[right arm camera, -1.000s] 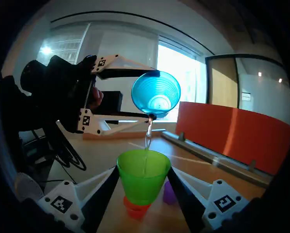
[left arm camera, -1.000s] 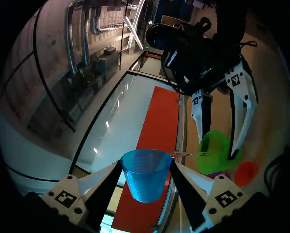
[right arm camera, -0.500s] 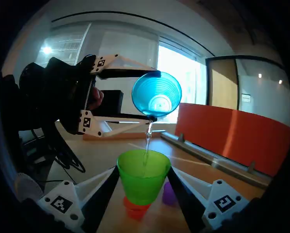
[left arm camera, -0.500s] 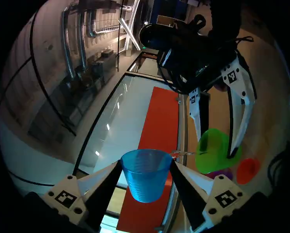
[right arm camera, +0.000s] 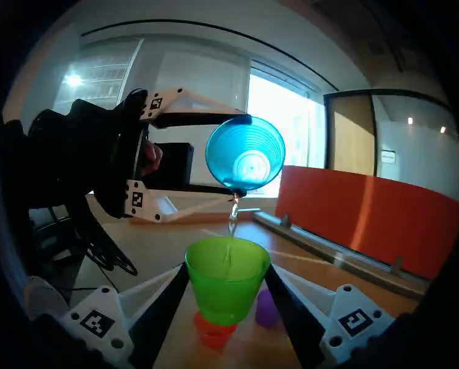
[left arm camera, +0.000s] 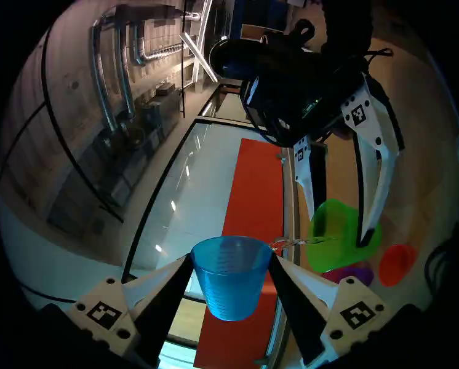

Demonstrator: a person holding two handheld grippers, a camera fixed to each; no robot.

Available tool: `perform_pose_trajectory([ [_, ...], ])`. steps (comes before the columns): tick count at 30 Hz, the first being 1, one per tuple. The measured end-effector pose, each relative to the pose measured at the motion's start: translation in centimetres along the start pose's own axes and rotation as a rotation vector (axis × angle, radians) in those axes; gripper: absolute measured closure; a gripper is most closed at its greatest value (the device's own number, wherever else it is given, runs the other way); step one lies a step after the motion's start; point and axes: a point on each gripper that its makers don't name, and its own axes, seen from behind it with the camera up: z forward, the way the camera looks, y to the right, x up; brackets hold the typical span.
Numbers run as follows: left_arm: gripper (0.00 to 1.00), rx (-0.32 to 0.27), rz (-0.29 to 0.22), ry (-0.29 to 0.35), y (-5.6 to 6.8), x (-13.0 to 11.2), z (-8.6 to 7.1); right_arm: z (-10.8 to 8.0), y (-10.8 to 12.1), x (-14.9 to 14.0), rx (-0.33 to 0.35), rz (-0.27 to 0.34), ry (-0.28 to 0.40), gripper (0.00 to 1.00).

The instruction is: Pour water

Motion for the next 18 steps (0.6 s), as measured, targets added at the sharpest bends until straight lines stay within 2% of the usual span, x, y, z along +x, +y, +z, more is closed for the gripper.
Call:
perform_pose_trajectory([
  [18,0.13,0.013,0.088,0.012,-0.25,0.61,0.28,0.06,0.12,0.24,-0.009,0.001,0.007,0.1],
])
